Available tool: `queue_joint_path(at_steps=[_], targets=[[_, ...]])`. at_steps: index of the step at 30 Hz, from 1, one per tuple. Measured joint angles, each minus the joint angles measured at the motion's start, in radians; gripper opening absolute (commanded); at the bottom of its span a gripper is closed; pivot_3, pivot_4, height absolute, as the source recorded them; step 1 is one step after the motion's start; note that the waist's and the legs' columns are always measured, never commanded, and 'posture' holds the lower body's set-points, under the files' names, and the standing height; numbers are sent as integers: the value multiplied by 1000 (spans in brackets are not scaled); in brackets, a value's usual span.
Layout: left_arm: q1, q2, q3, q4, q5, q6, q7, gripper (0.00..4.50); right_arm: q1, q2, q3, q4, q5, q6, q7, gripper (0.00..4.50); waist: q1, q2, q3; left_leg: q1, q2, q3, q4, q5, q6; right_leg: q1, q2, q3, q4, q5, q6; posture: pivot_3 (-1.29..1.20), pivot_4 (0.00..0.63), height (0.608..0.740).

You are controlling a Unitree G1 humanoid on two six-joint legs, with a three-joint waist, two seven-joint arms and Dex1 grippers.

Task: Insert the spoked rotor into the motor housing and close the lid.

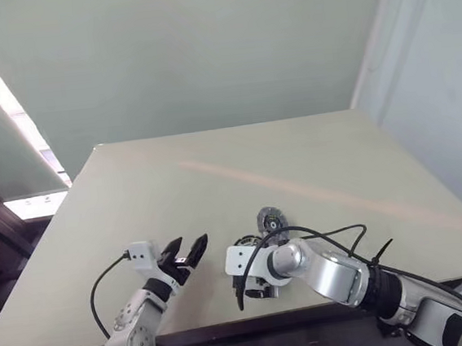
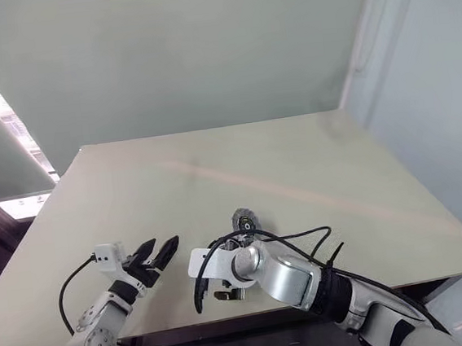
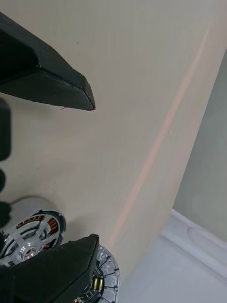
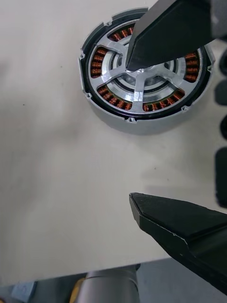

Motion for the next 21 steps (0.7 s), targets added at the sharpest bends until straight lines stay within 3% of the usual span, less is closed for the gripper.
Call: queue_joint_path(at_steps=[12, 15, 21], targets=[[6, 2, -1, 0, 0, 6, 0, 4500, 33, 16, -2, 51, -62, -10, 44, 4459, 0, 0, 0, 0, 0, 0, 0, 0, 0, 0, 0, 0, 0, 0, 0, 0, 0, 740], [6, 5, -1, 0, -1, 8, 0, 4500, 36, 25, -7, 56, -78, -4, 42, 3607, 0, 0, 0, 0, 0, 0, 0, 0, 0, 0, 0, 0, 0, 0, 0, 0, 0, 740], [7, 10, -6, 0, -1, 15, -1, 4500, 54, 51, -40, 72, -99, -4, 33, 1386, 0, 0, 0, 0, 0, 0, 0, 0, 0, 0, 0, 0, 0, 0, 0, 0, 0, 740]])
